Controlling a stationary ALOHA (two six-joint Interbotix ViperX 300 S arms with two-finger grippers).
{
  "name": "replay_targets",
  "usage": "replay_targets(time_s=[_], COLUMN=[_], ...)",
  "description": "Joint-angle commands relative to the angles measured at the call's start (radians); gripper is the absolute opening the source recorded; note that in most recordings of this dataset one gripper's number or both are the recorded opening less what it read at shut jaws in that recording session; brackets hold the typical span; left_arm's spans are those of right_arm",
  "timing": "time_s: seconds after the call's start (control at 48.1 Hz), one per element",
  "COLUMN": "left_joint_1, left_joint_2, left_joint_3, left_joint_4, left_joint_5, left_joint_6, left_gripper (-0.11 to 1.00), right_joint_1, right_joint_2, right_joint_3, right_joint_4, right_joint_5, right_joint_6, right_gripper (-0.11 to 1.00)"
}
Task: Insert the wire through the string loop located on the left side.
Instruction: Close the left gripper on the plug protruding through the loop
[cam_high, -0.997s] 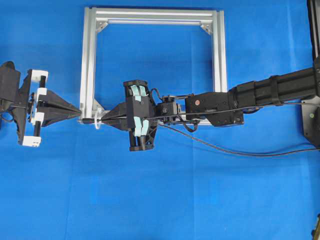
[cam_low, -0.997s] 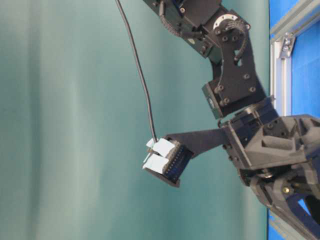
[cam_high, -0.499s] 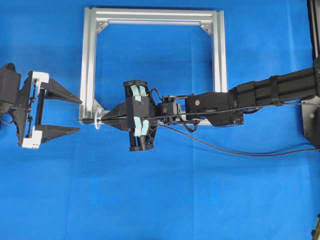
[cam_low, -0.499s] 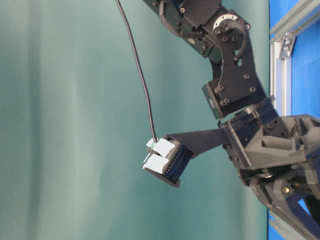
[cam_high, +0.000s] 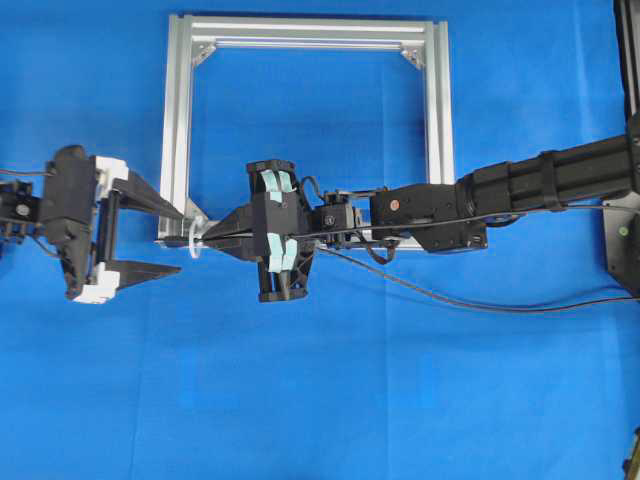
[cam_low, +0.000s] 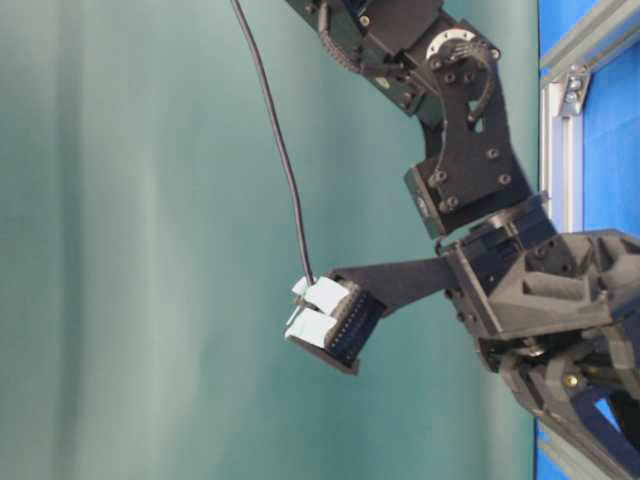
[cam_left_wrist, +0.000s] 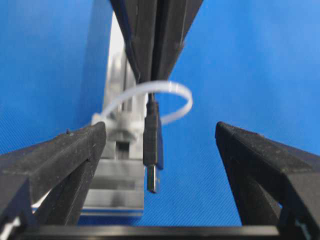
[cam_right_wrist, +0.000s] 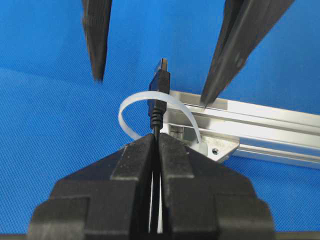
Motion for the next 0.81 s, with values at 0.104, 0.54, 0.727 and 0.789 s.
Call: replay_targets(time_s=[0.104,0.54,0.727,0.789], left_joint_1=[-0.003,-0.003,-0.003,-0.003], left_joint_2=[0.023,0.021,0.023,0.021], left_joint_3=[-0.017,-0.015,-0.017,-0.017], left_joint_4=[0.003,0.002,0.003,0.003], left_joint_5=[-0.029,-0.029,-0.026,-0.025], left_joint_6=[0.000,0.000,0.000,0.000], left_gripper=[0.89,0.89,0.89,0.89], right_joint_1=[-0.002,-0.002,-0.002,-0.002], right_joint_2=[-0.026,-0.026,-0.026,-0.026], right_joint_3=[-0.023,-0.023,-0.023,-0.023], right_joint_4=[0.003,0.003,0.003,0.003], right_joint_5=[-0.005,-0.005,-0.005,-0.003], right_joint_6=[0.002,0.002,0.002,0.002], right_gripper=[0.00,0.00,0.00,0.00])
